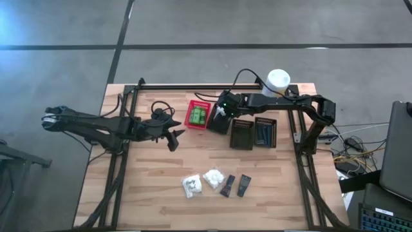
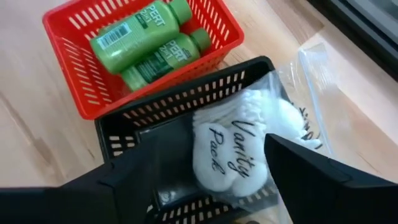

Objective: Pick & Place Travel size toiletries
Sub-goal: Put the cotton pack into the left black bin

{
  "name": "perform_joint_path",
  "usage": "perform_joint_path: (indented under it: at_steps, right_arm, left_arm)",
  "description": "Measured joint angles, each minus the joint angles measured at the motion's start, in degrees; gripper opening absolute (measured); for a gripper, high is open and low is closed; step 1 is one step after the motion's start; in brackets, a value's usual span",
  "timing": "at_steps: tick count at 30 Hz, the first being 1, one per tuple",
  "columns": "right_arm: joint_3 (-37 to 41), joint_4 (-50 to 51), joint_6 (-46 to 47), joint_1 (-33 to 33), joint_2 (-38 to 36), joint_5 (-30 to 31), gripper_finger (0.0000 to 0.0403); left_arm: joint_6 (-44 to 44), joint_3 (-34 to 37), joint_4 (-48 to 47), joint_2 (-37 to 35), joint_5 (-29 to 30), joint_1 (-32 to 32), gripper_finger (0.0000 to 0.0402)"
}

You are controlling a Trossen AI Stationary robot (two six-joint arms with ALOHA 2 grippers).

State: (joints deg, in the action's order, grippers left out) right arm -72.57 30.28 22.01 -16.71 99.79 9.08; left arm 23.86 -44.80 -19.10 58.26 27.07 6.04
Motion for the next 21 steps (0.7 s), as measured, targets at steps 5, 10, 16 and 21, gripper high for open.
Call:
perform_joint_path:
  at_steps: [5, 10, 16, 21]
  right_arm:
    - [-0.7, 1.2, -0.2, 0.0, 0.0, 0.0, 0.0302]
    - [-0.8, 1.2, -0.2, 0.0, 0.0, 0.0, 0.0319]
    - [-0.8, 1.2, -0.2, 0.0, 0.0, 0.0, 0.0337]
    - [-0.8, 1.3, -0.2, 0.0, 0.0, 0.0, 0.0352]
  left_arm:
    - [0.0, 0.0, 0.0, 0.0, 0.0, 0.0, 0.0183]
    - [0.0, 0.0, -0.2, 0.0, 0.0, 0.0, 0.0183]
    - [0.0, 0.0, -0.4, 0.0, 0.0, 0.0, 0.0183]
    - [0.0, 0.0, -0.7, 0.0, 0.0, 0.0, 0.0183]
